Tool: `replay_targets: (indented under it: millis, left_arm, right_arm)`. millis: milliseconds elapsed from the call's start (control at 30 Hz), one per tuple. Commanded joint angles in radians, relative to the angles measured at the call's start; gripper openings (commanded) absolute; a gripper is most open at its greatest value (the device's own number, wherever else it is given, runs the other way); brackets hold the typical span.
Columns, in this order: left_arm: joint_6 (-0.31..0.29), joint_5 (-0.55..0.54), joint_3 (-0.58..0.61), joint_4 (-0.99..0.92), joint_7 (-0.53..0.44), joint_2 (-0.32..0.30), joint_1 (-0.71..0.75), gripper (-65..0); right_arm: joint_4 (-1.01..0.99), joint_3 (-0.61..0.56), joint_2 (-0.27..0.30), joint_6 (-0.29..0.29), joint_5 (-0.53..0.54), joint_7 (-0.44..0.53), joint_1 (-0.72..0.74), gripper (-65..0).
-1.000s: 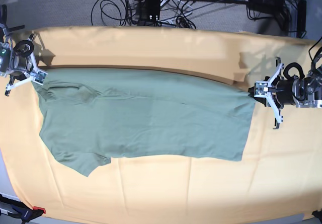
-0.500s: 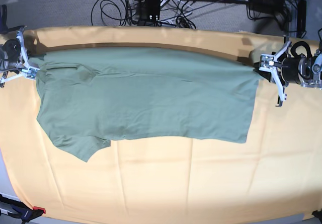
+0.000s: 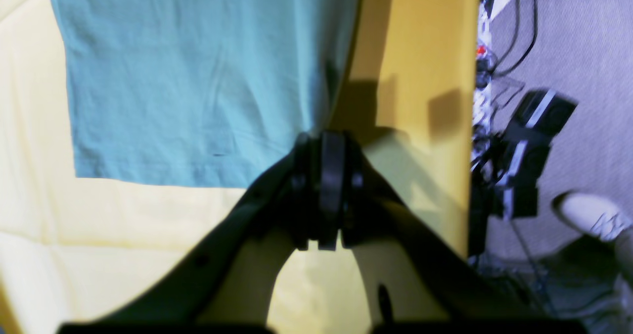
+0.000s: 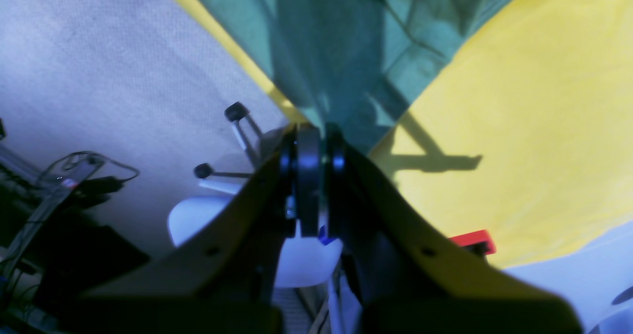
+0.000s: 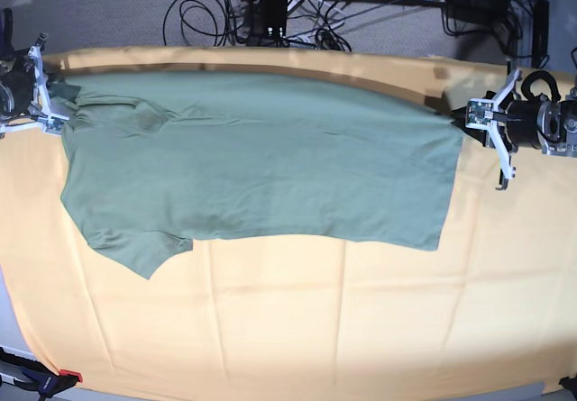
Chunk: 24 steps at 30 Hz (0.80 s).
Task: Fold the T-shirt properly
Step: 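Drag the shirt edge away from the table center with both grippers, then release the edge and move both grippers to the shirt's opposite edge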
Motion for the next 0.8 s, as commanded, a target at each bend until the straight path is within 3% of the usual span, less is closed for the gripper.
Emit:
replay_targets:
  millis: [0, 433, 467, 500, 567, 600, 667, 767]
  left_arm:
    - [0.003, -0.018, -0.013, 0.006, -0.003, -0.028, -0.013, -65.0]
    - [0.003, 0.026, -0.013, 0.083, 0.006, -0.077, 0.047, -65.0]
    - [0.003, 0.036, -0.013, 0.083, 0.006, -0.078, 0.047, -65.0]
    - [0.003, 0.047, -0.013, 0.083, 0.006, -0.078, 0.047, -63.2]
    - [0.003, 0.047, -0.013, 0.083, 0.025, -0.077, 0.047, -50.9]
    - [0.003, 0.045, -0.013, 0.083, 0.038, -0.077, 0.047, -44.0]
    - [0.003, 0.045, -0.013, 0.085, 0.058, -0.079, 0.047, -33.1]
    - [0.003, 0.045, -0.013, 0.095, 0.063, -0.089, 0.043, -30.1]
  right_arm:
    - [0.007, 0.012, 0.032, -0.002, -0.012, -0.023, 0.011, -65.0]
    - [0.007, 0.012, 0.031, -0.002, -0.011, -0.019, 0.012, -65.0]
    - [0.007, 0.012, 0.031, -0.002, -0.011, -0.019, 0.012, -60.2]
    - [0.007, 0.012, 0.031, -0.002, -0.011, -0.019, 0.012, -50.6]
    - [0.007, 0.012, 0.032, -0.002, -0.011, -0.020, 0.012, -32.2]
    - [0.007, 0.012, 0.032, -0.002, -0.011, -0.020, 0.012, -28.2]
    - [0.007, 0.012, 0.032, -0.002, -0.011, -0.020, 0.013, -27.7]
    - [0.007, 0.013, 0.036, -0.002, -0.009, -0.019, 0.021, -27.7]
